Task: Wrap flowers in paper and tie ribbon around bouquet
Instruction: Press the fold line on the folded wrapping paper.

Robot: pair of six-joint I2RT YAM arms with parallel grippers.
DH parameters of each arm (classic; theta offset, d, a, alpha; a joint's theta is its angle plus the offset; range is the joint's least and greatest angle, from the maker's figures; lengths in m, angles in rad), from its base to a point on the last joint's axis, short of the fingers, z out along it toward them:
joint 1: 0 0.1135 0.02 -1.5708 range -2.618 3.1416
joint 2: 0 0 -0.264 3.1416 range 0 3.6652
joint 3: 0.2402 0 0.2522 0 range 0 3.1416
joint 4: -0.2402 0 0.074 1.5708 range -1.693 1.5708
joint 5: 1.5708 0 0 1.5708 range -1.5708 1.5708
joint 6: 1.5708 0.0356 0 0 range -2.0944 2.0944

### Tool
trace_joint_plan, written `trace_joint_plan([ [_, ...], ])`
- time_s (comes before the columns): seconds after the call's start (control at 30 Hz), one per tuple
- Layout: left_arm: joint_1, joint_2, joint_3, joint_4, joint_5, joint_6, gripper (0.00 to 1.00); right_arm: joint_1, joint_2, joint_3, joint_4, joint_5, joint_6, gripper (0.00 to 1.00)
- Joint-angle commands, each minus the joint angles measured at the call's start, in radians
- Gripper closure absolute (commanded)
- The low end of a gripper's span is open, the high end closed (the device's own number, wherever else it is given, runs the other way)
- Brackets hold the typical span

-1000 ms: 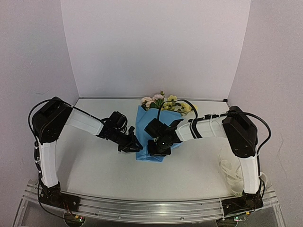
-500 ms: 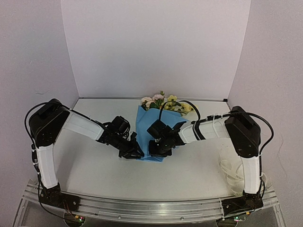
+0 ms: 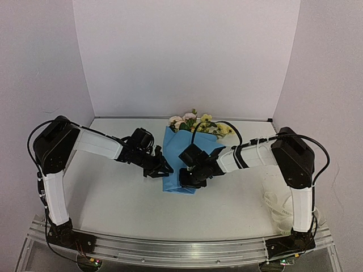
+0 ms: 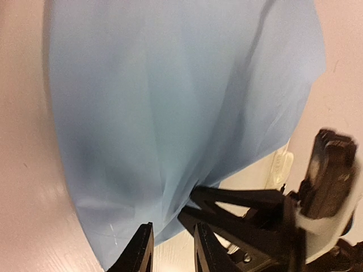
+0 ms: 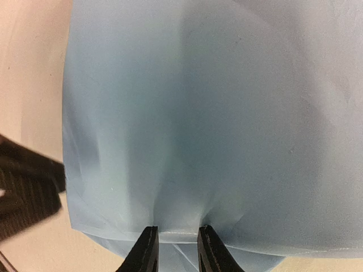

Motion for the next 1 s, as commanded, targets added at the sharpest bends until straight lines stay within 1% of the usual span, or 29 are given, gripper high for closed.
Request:
trace_joint_plan([
  [0.0, 0.058, 0.049, 0.109, 0.068, -0.022, -0.004, 0.74, 0.014, 0.118, -0.08, -0.183, -0.119, -0.004, 0.74],
  [0.2, 0.103, 0.186, 0.22, 0.096, 0.002, 0.0, 0.75, 0.014, 0.112, -0.082, -0.18, -0.123, -0.019, 0.74],
  [0.27, 0.11, 0.238, 0.279, 0.066, 0.001, 0.003, 0.75, 0.014, 0.114, -0.081, -0.18, -0.125, -0.023, 0.74],
  [0.37, 0.126, 0.295, 0.327, 0.015, -0.022, -0.016, 0.77, 0.014, 0.121, -0.073, -0.18, -0.129, -0.03, 0.74],
  [0.57, 0.155, 0.331, 0.342, 0.038, -0.084, -0.062, 0.77, 0.014, 0.13, -0.07, -0.179, -0.132, -0.037, 0.74],
  [0.67, 0.168, 0.346, 0.375, 0.04, -0.09, -0.071, 0.77, 0.013, 0.135, -0.069, -0.179, -0.135, -0.04, 0.74],
  [0.77, 0.175, 0.354, 0.404, 0.078, -0.103, -0.07, 0.76, 0.013, 0.138, -0.069, -0.179, -0.139, -0.042, 0.74],
  [0.97, 0.193, 0.42, 0.514, 0.051, -0.1, -0.062, 0.75, 0.013, 0.144, -0.07, -0.179, -0.144, -0.044, 0.74],
])
